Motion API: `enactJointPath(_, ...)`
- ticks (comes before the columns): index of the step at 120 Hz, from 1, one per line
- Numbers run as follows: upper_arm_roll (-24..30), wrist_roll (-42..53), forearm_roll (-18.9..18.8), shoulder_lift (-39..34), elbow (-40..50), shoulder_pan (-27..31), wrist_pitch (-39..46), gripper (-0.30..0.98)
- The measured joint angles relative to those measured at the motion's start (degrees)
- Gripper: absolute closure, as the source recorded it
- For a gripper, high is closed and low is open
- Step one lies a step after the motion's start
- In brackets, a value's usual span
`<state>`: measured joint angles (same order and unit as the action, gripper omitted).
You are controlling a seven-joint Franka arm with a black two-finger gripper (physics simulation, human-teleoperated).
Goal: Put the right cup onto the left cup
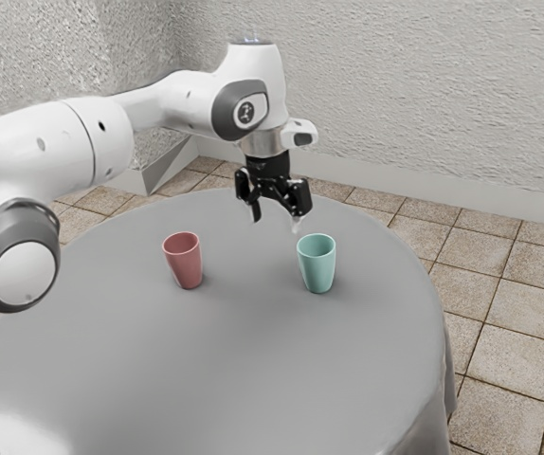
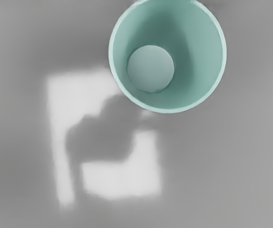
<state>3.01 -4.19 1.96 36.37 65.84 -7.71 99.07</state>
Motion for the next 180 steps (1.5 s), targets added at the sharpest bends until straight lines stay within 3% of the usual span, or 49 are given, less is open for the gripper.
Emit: enactJointPath(180, -1.9, -11.2, 0.1, 13.5, -12.6, -0.7, 7.0, 0.00)
